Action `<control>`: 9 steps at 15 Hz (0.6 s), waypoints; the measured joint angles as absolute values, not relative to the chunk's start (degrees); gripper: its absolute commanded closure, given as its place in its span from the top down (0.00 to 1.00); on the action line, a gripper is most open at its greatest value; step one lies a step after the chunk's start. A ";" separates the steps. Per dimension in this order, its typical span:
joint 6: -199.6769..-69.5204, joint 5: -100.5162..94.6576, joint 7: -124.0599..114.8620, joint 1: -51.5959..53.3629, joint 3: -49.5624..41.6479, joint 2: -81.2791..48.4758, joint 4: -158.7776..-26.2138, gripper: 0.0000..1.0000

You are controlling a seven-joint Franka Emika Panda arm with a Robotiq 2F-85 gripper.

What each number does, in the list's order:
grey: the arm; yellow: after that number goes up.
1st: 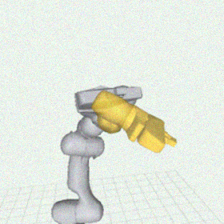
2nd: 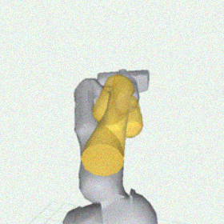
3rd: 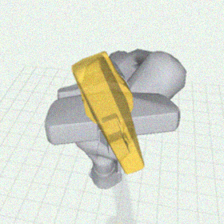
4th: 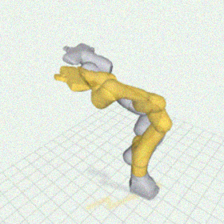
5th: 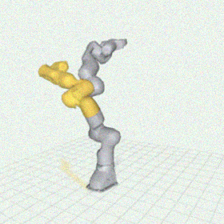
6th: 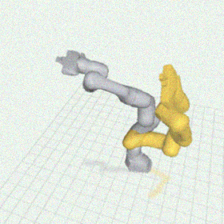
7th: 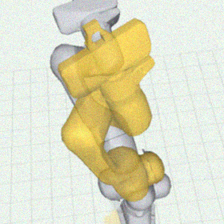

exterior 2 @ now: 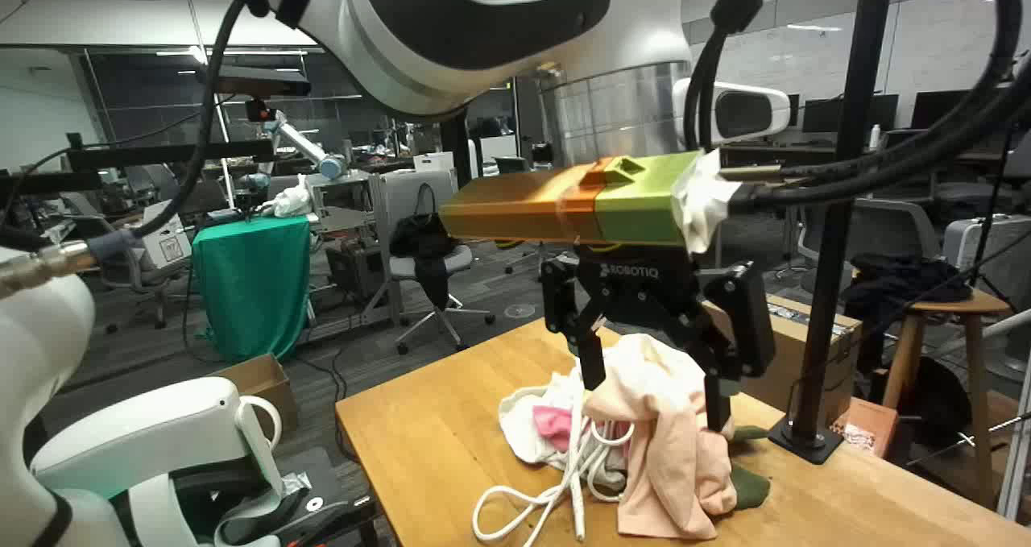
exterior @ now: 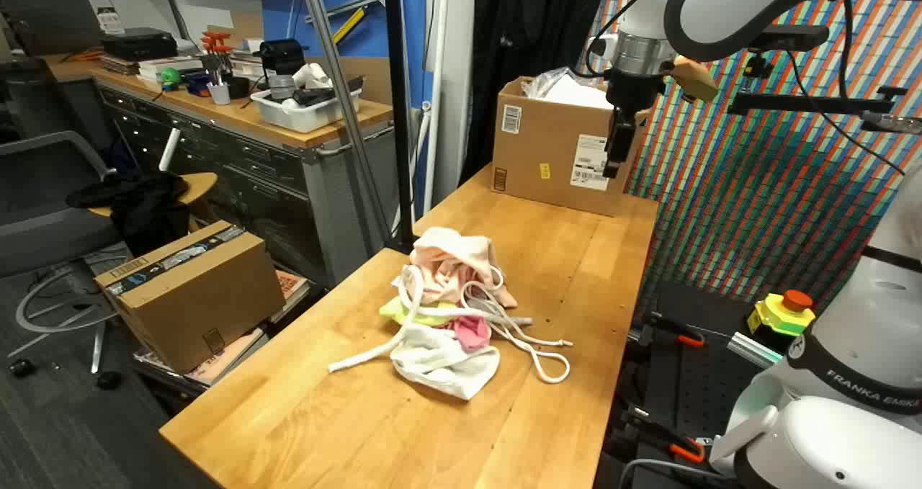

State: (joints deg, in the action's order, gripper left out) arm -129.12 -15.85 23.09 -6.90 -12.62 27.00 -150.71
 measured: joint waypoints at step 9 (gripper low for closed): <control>-129.32 -16.06 22.99 -6.47 -10.40 26.29 -150.44 1.00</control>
